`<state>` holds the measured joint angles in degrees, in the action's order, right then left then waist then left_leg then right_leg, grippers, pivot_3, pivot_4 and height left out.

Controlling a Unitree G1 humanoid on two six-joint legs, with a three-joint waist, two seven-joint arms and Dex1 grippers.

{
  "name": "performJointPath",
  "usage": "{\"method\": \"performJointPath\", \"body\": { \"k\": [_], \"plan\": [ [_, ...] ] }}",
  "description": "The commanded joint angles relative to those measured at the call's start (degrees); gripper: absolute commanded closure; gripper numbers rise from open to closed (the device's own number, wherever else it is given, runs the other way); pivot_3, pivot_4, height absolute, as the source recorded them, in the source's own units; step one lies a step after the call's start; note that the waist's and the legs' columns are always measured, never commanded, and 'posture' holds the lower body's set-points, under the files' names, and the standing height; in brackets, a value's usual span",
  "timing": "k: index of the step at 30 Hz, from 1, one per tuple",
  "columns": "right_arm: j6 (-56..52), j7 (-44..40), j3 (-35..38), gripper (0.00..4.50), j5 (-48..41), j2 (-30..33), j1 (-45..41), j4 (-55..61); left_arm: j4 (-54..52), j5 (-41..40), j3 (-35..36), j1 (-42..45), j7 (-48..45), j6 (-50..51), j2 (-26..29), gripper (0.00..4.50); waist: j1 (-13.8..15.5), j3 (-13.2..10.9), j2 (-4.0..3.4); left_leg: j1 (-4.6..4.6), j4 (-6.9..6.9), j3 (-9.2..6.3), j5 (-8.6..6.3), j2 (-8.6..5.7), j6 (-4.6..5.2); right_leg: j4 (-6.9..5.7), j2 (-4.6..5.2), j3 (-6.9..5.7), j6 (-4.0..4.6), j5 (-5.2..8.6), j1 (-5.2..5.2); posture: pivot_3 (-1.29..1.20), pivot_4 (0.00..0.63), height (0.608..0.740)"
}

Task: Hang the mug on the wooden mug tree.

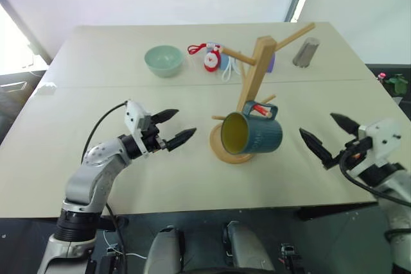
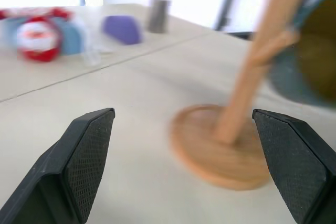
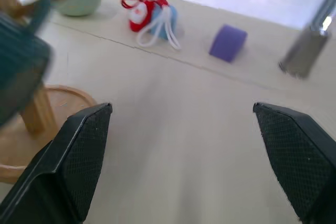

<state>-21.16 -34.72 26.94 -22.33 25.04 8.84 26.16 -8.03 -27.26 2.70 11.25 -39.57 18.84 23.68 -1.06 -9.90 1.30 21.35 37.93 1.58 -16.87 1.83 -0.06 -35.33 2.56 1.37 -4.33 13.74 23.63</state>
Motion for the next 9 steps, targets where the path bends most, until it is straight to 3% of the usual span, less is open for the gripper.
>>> {"method": "performJointPath", "body": {
  "k": [1, 9],
  "plan": [
    [7.9, 1.3, -2.8, 0.03, 1.7, -3.2, -2.2, -6.3, 1.9, 3.8, 1.5, -1.9, 4.1, -4.8, -1.9, 0.0, 0.0, 0.0, -0.01, 0.01, 0.0, 0.0, 0.0, 0.0, 0.0, -0.03, 0.0, 0.0, 0.0, 0.0, 0.02, 0.0, 0.15, 0.74],
    [13.6, 1.2, -6.6, 0.03, 1.8, -4.0, -4.9, -14.2, 4.0, 7.1, 1.8, -4.3, 8.6, -8.4, -4.8, 0.0, 0.5, 0.0, -0.04, 0.09, 0.01, -0.01, 0.0, 0.01, 0.0, -0.02, 0.14, 0.0, 0.0, 0.0, 0.04, 0.0, 0.15, 0.74]
  ]
}}
